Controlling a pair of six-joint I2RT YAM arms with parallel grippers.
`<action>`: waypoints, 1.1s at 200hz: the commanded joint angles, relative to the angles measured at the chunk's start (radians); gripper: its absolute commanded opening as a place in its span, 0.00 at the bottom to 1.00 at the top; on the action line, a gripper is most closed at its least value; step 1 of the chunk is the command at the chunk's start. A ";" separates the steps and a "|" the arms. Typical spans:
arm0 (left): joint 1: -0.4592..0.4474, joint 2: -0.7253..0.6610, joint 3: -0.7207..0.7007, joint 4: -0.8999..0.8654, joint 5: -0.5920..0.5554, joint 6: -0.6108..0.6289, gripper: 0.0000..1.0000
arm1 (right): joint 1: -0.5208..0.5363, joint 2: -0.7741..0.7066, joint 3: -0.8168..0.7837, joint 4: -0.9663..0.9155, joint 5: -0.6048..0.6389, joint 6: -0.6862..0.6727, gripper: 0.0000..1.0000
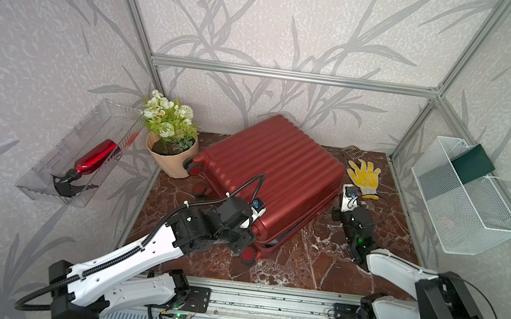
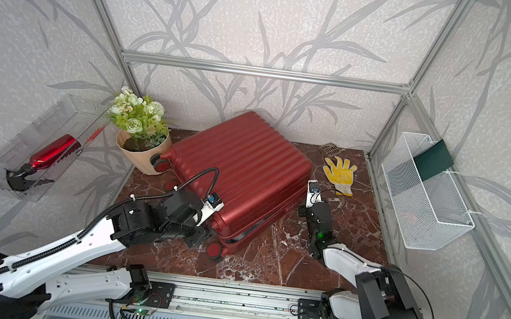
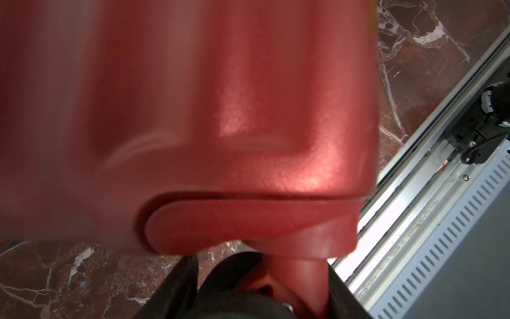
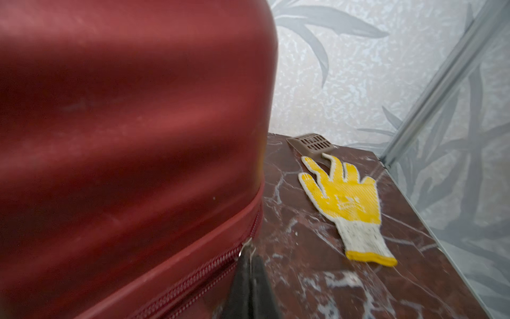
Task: Open the suitcase zippers
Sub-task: Adjust the suitcase at the center of the board.
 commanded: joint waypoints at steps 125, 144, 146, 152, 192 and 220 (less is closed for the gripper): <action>0.496 0.718 0.656 0.092 -0.522 -0.327 0.54 | 0.680 -0.452 -0.044 -0.452 0.605 0.068 0.00; 0.465 0.654 0.636 0.089 -0.430 -0.329 0.60 | 0.675 -0.438 -0.075 -0.365 0.606 0.052 0.00; 0.460 0.645 0.625 0.095 -0.414 -0.330 0.61 | 0.672 -0.434 -0.078 -0.358 0.605 0.052 0.00; 0.446 0.605 0.585 0.122 -0.362 -0.325 0.63 | 0.666 -0.422 -0.082 -0.347 0.588 0.058 0.00; 0.318 0.391 0.267 0.320 -0.160 -0.570 0.70 | 0.625 -0.351 -0.077 -0.322 0.426 0.133 0.00; 0.230 0.379 0.160 0.372 -0.134 -0.834 0.72 | 0.626 -0.317 -0.051 -0.331 0.383 0.140 0.00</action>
